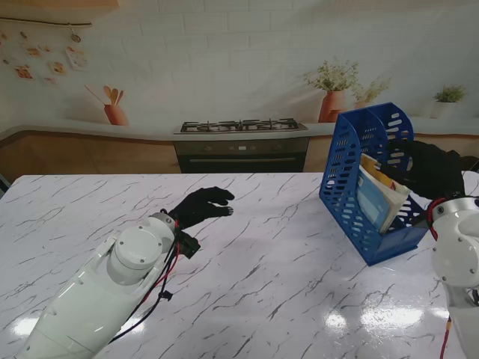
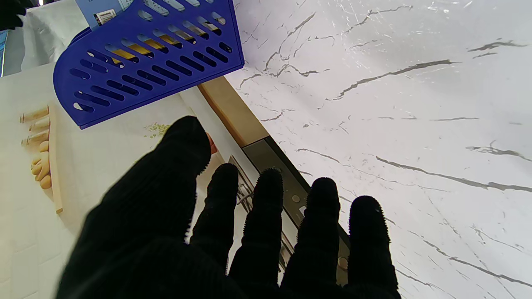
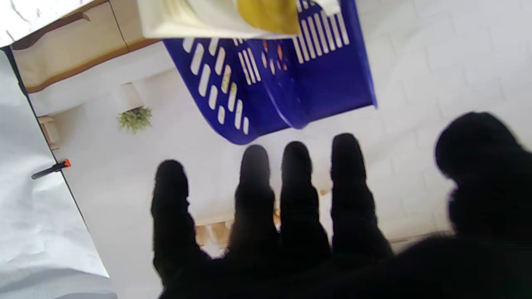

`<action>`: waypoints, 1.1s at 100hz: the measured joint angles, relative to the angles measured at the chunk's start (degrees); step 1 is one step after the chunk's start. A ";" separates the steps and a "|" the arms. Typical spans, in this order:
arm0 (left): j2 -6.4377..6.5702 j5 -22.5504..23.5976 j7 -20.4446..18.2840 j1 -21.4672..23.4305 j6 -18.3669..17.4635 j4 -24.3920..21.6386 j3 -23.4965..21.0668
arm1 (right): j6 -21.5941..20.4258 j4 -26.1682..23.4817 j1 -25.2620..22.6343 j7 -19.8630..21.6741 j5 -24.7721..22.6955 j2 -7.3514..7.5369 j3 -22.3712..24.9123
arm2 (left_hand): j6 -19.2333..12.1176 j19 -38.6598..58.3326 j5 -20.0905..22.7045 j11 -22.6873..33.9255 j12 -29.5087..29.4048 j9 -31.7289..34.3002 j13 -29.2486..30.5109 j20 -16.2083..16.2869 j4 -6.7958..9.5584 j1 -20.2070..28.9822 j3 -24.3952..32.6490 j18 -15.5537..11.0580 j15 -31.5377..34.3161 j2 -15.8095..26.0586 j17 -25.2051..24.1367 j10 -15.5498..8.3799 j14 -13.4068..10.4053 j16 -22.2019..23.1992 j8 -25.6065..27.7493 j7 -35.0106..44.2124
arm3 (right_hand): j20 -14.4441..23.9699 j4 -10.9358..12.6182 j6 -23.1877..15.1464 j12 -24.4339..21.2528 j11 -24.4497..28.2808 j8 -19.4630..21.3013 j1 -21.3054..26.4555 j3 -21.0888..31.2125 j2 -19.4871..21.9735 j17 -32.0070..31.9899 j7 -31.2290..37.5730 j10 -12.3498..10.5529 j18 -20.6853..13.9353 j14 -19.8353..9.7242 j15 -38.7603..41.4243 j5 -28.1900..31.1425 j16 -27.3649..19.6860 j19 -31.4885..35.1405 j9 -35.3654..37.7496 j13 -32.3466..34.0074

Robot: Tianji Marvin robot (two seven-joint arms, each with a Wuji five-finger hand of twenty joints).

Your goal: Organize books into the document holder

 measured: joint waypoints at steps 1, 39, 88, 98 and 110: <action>0.01 0.05 -0.02 0.02 0.00 -0.03 -0.03 | 0.01 -0.18 -0.01 0.05 0.06 0.00 0.02 | 0.00 -0.01 0.00 -0.04 -0.01 0.00 0.00 -0.04 0.00 0.00 -0.01 0.00 -0.01 0.00 0.00 -0.01 0.00 0.00 0.00 -0.02 | -0.08 0.00 0.00 -0.09 -0.79 -0.19 0.00 -0.27 0.37 -0.23 -0.01 -0.01 0.00 0.00 0.00 0.00 -0.18 -0.50 -0.31 0.00; 0.31 0.70 -0.31 0.87 0.05 -0.91 -1.04 | 0.13 -4.75 2.01 1.24 4.79 0.00 -3.63 | 0.00 -1.27 0.00 -0.35 -0.04 0.00 0.00 -0.35 0.00 0.00 -0.07 0.00 -0.38 0.00 -0.58 -0.12 0.00 -0.01 0.00 -0.16 | -1.28 0.00 2.66 -0.79 -0.66 -1.21 0.00 -1.03 0.37 -1.27 -0.60 -0.02 0.04 0.02 -0.64 -1.24 -0.99 -3.22 0.07 -0.69; 0.41 1.48 0.34 2.53 0.15 -2.21 -2.46 | -2.46 -3.60 7.03 0.45 12.50 -0.10 -16.46 | 0.00 -1.91 0.00 -0.36 -0.04 0.00 0.00 -0.36 0.00 0.00 -0.08 -0.01 -0.39 0.00 -0.70 -0.29 0.00 -0.01 0.00 -0.16 | 1.35 0.00 3.36 6.86 4.61 -1.26 0.00 -1.03 0.99 -0.29 1.42 0.46 0.10 0.02 2.22 2.56 1.86 -2.37 0.98 3.67; 0.41 1.48 0.54 2.98 0.15 -2.44 -2.85 | -4.38 -0.76 7.88 0.58 14.96 -0.27 -18.93 | 0.00 -1.92 0.00 -0.36 -0.04 0.00 0.00 -0.36 0.00 0.00 -0.08 -0.01 -0.39 0.00 -0.71 -0.32 0.00 -0.01 0.14 0.02 | 1.37 0.00 3.36 7.08 4.71 -0.96 0.00 -1.04 0.99 -0.23 1.93 0.52 0.10 0.02 2.25 2.56 2.42 -2.37 1.00 3.72; 0.41 1.48 0.88 3.47 0.13 -2.60 -3.16 | -6.89 3.02 8.62 0.68 18.30 -0.43 -21.70 | 0.00 -1.93 0.01 -0.36 -0.04 0.00 0.00 -0.36 0.00 0.00 -0.08 -0.01 -0.39 0.00 -0.71 -0.38 0.00 -0.01 0.70 1.25 | 1.46 0.00 3.36 8.81 6.15 0.13 0.00 -1.04 0.99 0.09 2.06 0.73 0.10 0.03 2.26 2.56 2.50 -1.78 0.83 3.72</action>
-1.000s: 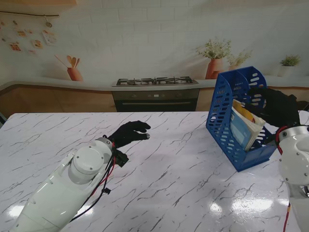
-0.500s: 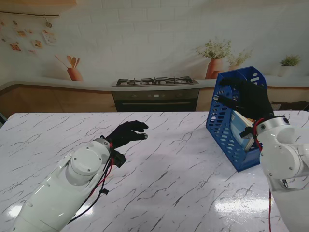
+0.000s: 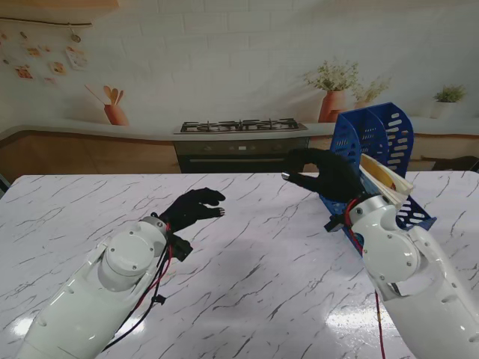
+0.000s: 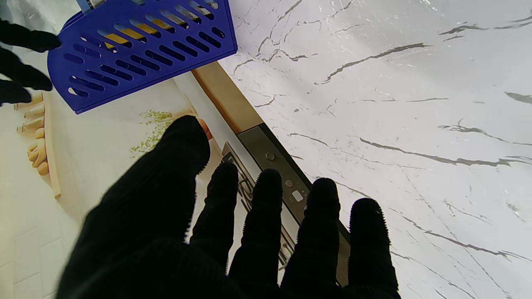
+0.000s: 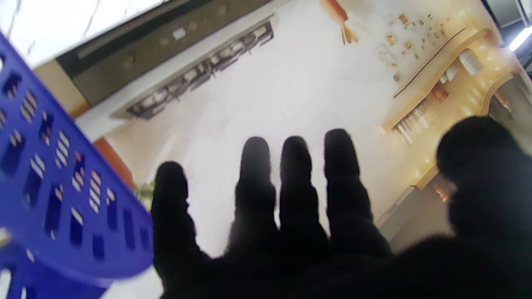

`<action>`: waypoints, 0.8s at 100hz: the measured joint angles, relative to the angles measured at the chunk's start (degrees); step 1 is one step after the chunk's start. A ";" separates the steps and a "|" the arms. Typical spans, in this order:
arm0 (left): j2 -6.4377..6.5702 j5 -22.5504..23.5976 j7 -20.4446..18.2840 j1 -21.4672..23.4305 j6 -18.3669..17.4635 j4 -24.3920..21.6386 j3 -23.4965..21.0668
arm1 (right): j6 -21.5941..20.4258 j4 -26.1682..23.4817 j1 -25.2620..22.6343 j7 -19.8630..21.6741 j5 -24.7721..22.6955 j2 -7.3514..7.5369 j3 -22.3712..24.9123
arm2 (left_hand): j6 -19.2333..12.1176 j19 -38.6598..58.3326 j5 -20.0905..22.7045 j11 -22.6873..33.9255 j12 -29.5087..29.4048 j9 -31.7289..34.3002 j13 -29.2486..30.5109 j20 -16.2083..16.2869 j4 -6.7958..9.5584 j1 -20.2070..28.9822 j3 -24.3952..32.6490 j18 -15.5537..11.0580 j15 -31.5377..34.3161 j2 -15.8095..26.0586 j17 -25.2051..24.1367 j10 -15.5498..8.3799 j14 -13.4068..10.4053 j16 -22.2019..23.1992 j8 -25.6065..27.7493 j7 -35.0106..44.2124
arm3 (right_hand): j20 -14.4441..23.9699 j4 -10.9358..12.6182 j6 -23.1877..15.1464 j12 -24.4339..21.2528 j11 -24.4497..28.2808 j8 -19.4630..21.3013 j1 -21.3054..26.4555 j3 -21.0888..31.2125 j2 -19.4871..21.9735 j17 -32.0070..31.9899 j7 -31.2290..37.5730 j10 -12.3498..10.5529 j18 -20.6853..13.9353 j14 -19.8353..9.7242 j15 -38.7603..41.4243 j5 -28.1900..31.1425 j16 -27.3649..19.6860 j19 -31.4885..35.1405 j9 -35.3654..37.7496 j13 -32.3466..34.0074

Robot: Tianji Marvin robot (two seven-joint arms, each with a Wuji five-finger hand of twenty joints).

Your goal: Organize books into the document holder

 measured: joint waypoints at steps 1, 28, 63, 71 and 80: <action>0.00 -0.01 0.07 0.02 0.00 0.00 0.00 | -0.08 0.28 0.05 -0.04 0.28 -0.03 -0.23 | 0.00 0.00 0.00 0.00 0.00 0.00 0.00 0.00 0.00 0.00 0.00 0.00 0.00 0.00 0.00 0.00 0.00 0.00 0.00 0.01 | 0.00 0.00 0.00 0.10 0.03 0.03 0.00 0.00 0.00 0.01 0.11 0.04 0.00 0.00 0.00 0.00 0.01 0.00 0.00 0.00; -0.23 -0.67 1.20 0.64 0.13 0.34 -0.32 | -1.17 6.44 0.30 -3.06 3.93 -1.25 -4.23 | -0.02 -1.00 0.01 0.00 0.00 0.00 0.00 0.00 0.00 0.00 0.00 -0.02 0.00 0.01 -0.51 -0.03 0.00 0.00 0.58 0.08 | 0.38 0.00 0.00 3.05 2.53 4.15 0.04 -0.01 0.00 0.19 3.34 0.24 0.04 0.00 2.14 0.65 1.61 0.92 -0.02 0.68; -0.89 -1.53 4.02 3.02 -1.44 0.99 -1.11 | -4.47 13.60 -0.55 -1.94 8.08 -1.71 -4.96 | -0.13 -1.32 0.01 0.00 0.00 0.00 0.00 0.00 0.00 0.00 0.00 -0.02 0.00 0.01 -0.55 -0.68 -0.01 0.00 0.79 0.88 | 0.43 0.00 0.00 5.14 4.96 6.26 0.09 -0.05 0.00 -0.03 4.02 0.26 0.09 0.04 3.65 1.85 3.05 1.35 -0.04 0.68; -1.06 -1.64 5.38 3.86 -1.88 0.97 -1.50 | -4.48 14.15 -0.80 -1.76 8.50 -1.71 -5.10 | -0.14 -1.32 0.34 0.00 0.00 0.00 0.00 -0.01 0.00 0.00 0.00 -0.02 0.00 0.01 -0.55 -0.87 -0.03 0.00 1.68 1.97 | 0.43 0.00 0.00 5.16 5.02 6.46 0.10 -0.06 0.00 -0.05 4.11 0.26 0.10 0.04 3.67 1.85 3.05 1.35 -0.04 0.68; -1.10 -2.12 5.16 4.50 -2.13 0.97 -1.95 | -4.42 14.55 -1.17 -1.90 8.62 -1.71 -5.27 | -0.14 -1.32 0.34 0.00 0.00 0.00 0.00 0.00 0.00 0.00 0.00 -0.04 0.00 0.01 -0.55 -0.88 -0.03 0.00 2.39 2.79 | 0.43 0.00 0.00 5.28 5.08 9.12 0.13 -0.11 0.00 -0.06 5.81 0.26 0.11 0.04 4.27 1.85 3.06 1.35 -0.04 0.68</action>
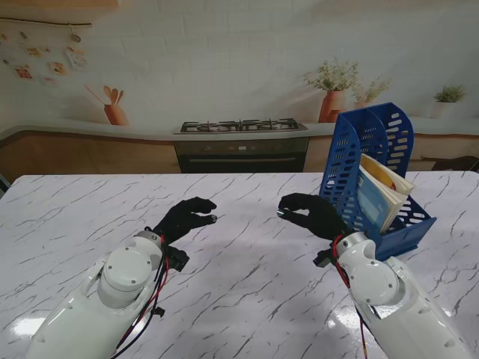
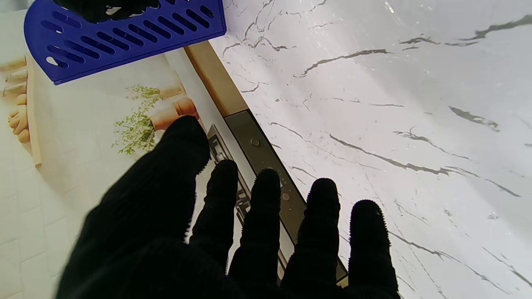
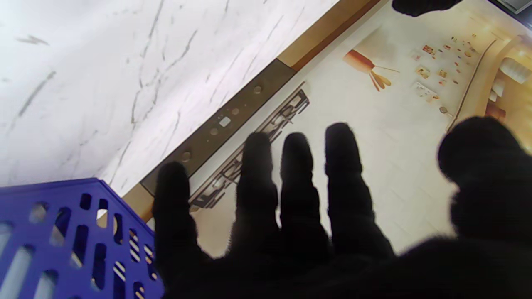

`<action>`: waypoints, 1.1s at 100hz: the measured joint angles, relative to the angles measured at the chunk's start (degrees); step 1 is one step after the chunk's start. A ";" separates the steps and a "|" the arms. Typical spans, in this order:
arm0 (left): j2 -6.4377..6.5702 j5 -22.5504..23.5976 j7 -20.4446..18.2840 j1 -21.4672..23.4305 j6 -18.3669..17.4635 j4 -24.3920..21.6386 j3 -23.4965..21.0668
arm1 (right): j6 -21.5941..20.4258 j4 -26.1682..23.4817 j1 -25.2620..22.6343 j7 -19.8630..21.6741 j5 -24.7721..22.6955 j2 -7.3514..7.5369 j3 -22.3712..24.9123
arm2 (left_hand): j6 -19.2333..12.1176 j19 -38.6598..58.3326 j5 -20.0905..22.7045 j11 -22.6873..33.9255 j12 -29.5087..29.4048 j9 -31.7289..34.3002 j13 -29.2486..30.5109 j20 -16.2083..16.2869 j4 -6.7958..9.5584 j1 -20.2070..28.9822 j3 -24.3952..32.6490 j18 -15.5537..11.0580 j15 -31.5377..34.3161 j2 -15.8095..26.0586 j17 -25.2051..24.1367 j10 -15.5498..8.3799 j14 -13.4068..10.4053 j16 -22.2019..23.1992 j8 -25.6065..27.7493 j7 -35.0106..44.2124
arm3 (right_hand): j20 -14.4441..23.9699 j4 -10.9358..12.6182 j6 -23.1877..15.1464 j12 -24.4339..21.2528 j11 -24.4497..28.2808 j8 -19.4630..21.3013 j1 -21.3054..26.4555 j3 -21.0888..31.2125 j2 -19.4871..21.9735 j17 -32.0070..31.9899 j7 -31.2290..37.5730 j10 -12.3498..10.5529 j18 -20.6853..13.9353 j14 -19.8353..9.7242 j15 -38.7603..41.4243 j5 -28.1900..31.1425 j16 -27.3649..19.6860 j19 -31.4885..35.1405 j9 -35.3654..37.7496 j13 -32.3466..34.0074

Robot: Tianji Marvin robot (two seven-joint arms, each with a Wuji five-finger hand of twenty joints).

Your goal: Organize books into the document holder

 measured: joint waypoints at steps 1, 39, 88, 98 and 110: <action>0.01 -0.02 -0.17 0.05 -0.05 0.00 -0.06 | 0.00 0.03 -0.05 -0.08 0.00 0.00 -0.03 | 0.00 0.00 0.00 0.00 0.00 0.00 0.00 0.00 0.00 0.00 0.00 -0.01 0.00 0.00 0.00 0.00 0.00 0.00 0.20 0.00 | 0.00 0.00 -0.01 0.00 0.00 0.04 0.00 0.00 0.00 0.00 0.22 0.00 0.00 0.00 0.01 0.00 0.00 0.00 0.00 0.00; 0.48 -0.04 -1.66 1.11 -2.28 0.21 -0.67 | 0.31 -0.32 -2.73 -0.46 0.58 -0.07 0.26 | -0.09 -0.96 0.00 0.00 0.00 0.00 0.00 0.00 0.00 0.00 0.00 -0.07 0.00 0.00 -0.07 -0.04 -0.03 0.00 0.26 -0.06 | 0.00 0.00 -0.63 -0.98 -0.78 0.74 0.05 -0.49 0.00 -0.11 -3.22 0.00 0.01 0.00 0.07 -0.09 0.01 0.00 0.00 0.00; 0.39 -0.42 -0.74 1.95 -0.50 0.16 -0.68 | -0.29 1.11 -1.23 1.01 2.85 -0.07 -1.23 | -0.10 -1.51 0.01 0.00 0.00 0.00 0.00 0.00 0.00 0.00 0.00 -0.09 0.00 0.00 -0.08 -0.06 -0.04 0.00 0.26 -0.72 | 0.00 0.00 -0.53 -3.13 -3.02 -2.04 0.05 -0.59 0.78 -0.59 -4.39 0.00 0.02 0.01 0.07 -0.11 0.00 -0.06 -0.01 0.00; 0.39 -0.26 -0.76 1.92 -0.50 0.19 -0.64 | -0.26 1.15 -1.20 1.49 2.86 -0.06 -1.22 | -0.10 -1.51 0.01 0.00 0.00 0.00 0.00 0.00 0.00 0.00 0.00 -0.10 0.00 0.51 -0.08 -0.06 -0.04 0.00 0.26 -0.73 | 0.00 0.00 -0.49 -3.15 -3.02 -2.15 0.05 -0.61 0.78 -0.63 -4.42 0.00 0.02 0.02 0.07 -0.21 -0.01 -0.08 -0.02 0.00; 0.38 -0.24 -0.87 1.83 -0.50 0.33 -0.60 | -0.04 1.15 -1.23 2.15 3.11 -0.02 -1.16 | -0.10 -1.51 0.01 0.00 0.00 0.00 0.00 0.00 0.00 0.00 0.00 -0.11 0.00 0.59 -0.08 -0.06 -0.04 0.00 0.26 -0.73 | 0.00 0.00 -0.25 -3.71 -3.05 -2.75 0.06 -0.66 0.79 -1.05 -5.10 0.03 0.02 0.04 0.07 -2.21 -0.01 -0.19 -0.03 -0.02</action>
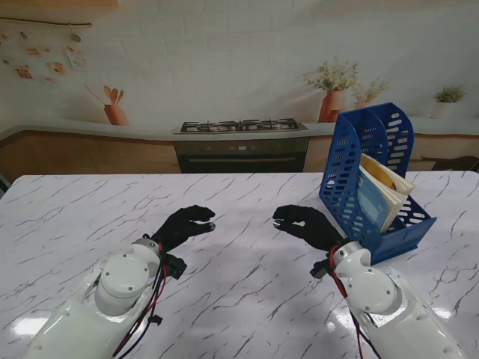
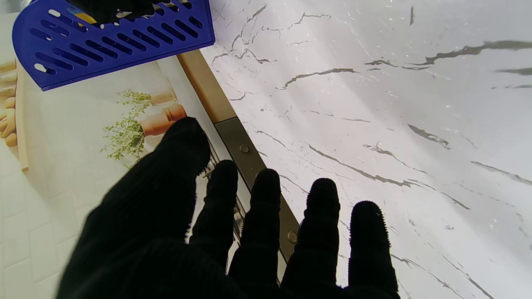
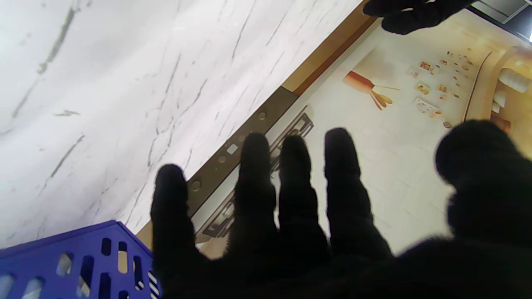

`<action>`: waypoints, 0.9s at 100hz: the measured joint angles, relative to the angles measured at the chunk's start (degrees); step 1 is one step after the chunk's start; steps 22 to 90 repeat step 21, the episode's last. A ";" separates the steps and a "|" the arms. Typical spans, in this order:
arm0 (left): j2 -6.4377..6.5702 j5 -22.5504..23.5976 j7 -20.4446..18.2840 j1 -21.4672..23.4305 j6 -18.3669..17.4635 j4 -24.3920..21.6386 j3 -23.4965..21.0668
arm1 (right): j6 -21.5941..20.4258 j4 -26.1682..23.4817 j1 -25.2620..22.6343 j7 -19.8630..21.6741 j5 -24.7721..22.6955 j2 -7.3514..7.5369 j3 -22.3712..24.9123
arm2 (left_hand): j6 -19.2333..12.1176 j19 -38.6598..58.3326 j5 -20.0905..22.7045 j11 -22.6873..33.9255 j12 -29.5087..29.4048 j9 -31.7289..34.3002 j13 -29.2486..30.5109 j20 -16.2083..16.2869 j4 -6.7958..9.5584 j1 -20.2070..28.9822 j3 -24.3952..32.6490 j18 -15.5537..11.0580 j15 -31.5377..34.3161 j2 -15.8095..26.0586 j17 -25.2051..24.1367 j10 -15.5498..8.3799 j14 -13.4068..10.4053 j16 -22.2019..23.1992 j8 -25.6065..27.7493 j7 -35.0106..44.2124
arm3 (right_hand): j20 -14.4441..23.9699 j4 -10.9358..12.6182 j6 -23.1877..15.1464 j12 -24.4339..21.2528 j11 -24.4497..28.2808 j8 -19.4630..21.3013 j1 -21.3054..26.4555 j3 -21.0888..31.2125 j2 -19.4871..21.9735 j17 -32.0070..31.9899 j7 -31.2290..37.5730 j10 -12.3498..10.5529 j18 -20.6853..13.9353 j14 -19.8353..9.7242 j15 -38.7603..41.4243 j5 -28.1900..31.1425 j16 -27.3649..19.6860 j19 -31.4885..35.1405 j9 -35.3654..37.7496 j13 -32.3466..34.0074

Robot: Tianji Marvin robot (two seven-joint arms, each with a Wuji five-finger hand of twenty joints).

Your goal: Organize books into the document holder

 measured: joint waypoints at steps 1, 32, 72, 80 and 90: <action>0.00 0.00 -0.02 0.00 0.00 0.01 0.00 | 0.03 0.00 -0.01 0.05 0.01 0.01 0.01 | 0.00 0.00 0.00 0.00 0.00 0.00 0.00 0.00 0.00 0.00 0.00 0.00 0.00 0.00 0.00 0.00 0.00 0.00 0.00 0.00 | 0.00 0.00 0.30 0.00 0.00 0.00 0.00 0.00 0.00 -0.01 0.00 0.00 0.00 0.00 0.00 -0.05 0.00 0.00 0.00 0.00; 0.00 -0.01 -0.11 0.03 0.10 0.11 0.02 | 0.35 -0.12 -0.16 0.40 0.02 0.06 0.17 | 0.00 -0.01 0.00 0.00 0.00 0.00 0.00 0.00 0.00 0.00 0.00 -0.04 0.00 0.01 0.00 -0.01 0.00 0.00 0.00 0.00 | -0.01 0.00 0.45 -0.01 0.00 -0.03 0.01 -0.24 0.02 -0.05 -0.02 0.08 0.00 0.01 0.00 0.04 0.00 -0.48 -0.01 -0.01; 0.00 -0.01 -0.11 0.03 0.10 0.11 0.02 | 0.35 -0.12 -0.16 0.40 0.02 0.06 0.17 | 0.00 -0.01 0.00 0.00 0.00 0.00 0.00 0.00 0.00 0.00 0.00 -0.04 0.00 0.01 0.00 -0.01 0.00 0.00 0.00 0.00 | -0.01 0.00 0.45 -0.01 0.00 -0.03 0.01 -0.24 0.02 -0.05 -0.02 0.08 0.00 0.01 0.00 0.04 0.00 -0.48 -0.01 -0.01; 0.00 -0.01 -0.11 0.03 0.10 0.11 0.02 | 0.35 -0.12 -0.16 0.40 0.02 0.06 0.17 | 0.00 -0.01 0.00 0.00 0.00 0.00 0.00 0.00 0.00 0.00 0.00 -0.04 0.00 0.01 0.00 -0.01 0.00 0.00 0.00 0.00 | -0.01 0.00 0.45 -0.01 0.00 -0.03 0.01 -0.24 0.02 -0.05 -0.02 0.08 0.00 0.01 0.00 0.04 0.00 -0.48 -0.01 -0.01; 0.00 -0.01 -0.11 0.03 0.10 0.11 0.02 | 0.35 -0.12 -0.16 0.40 0.02 0.06 0.17 | 0.00 -0.01 0.00 0.00 0.00 0.00 0.00 0.00 0.00 0.00 0.00 -0.04 0.00 0.01 0.00 -0.01 0.00 0.00 0.00 0.00 | -0.01 0.00 0.45 -0.01 0.00 -0.03 0.01 -0.24 0.02 -0.05 -0.02 0.08 0.00 0.01 0.00 0.04 0.00 -0.48 -0.01 -0.01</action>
